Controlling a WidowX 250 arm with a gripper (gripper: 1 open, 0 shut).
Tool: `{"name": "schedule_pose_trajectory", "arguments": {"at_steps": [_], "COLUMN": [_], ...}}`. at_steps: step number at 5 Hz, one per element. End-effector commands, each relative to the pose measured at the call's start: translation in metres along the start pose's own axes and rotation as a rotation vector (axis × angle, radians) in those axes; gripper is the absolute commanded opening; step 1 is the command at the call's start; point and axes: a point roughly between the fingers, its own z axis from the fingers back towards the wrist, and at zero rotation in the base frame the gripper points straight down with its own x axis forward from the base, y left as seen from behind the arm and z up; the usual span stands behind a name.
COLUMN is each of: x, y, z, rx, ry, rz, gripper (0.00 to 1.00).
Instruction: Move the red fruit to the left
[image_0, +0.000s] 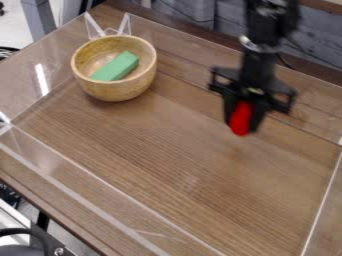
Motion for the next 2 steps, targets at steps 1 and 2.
{"name": "schedule_pose_trajectory", "arguments": {"at_steps": [1,2], "x": [-0.011,-0.023], "y": [0.028,0.062], "z": [0.023,0.024], "rx": [-0.010,0.000], "ry": [-0.044,-0.028], "rz": [-0.083,-0.140], "gripper": [0.00,0.00]}}
